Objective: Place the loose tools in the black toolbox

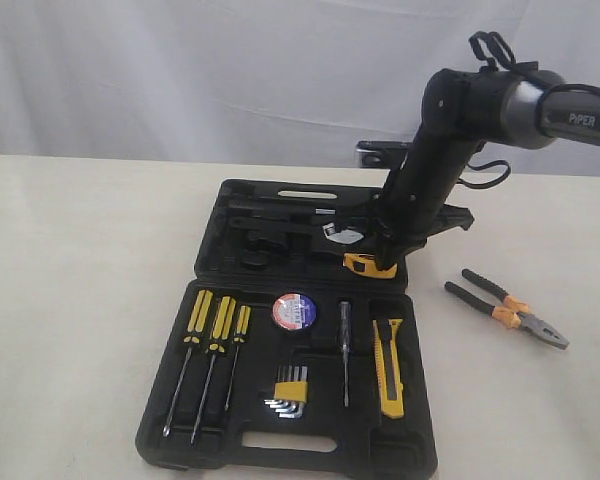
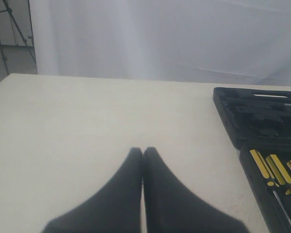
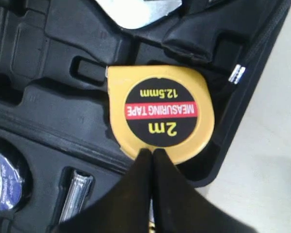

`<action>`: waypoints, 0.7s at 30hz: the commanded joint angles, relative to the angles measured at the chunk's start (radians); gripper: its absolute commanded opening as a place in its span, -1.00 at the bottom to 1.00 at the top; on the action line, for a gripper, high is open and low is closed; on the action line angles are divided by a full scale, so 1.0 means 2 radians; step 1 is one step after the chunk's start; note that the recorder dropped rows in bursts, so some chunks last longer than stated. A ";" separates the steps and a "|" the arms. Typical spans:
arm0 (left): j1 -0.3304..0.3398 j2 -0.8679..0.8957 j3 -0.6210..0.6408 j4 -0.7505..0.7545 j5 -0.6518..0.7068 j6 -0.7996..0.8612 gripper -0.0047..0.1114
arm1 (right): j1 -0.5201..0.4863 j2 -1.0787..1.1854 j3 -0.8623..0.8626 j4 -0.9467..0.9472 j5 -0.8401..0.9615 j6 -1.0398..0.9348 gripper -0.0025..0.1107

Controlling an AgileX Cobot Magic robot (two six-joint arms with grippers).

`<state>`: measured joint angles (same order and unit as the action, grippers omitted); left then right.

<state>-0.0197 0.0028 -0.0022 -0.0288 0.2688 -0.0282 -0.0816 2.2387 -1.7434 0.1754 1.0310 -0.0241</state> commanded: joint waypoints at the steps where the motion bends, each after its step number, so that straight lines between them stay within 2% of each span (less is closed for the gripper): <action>1: -0.001 -0.001 0.001 -0.003 -0.001 -0.001 -0.92 | 0.004 0.046 0.011 0.017 0.021 -0.011 -0.96; 6: -0.001 -0.001 0.001 -0.003 -0.001 -0.001 -0.92 | 0.014 0.052 0.011 0.020 -0.001 -0.014 -0.96; 21: -0.001 -0.001 0.001 -0.003 -0.001 -0.001 -0.92 | 0.027 -0.035 0.011 0.043 0.040 -0.038 -0.96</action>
<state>-0.0197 0.0028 -0.0022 -0.0288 0.2688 -0.0282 -0.0264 2.2071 -1.7233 0.2568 1.1046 -0.0895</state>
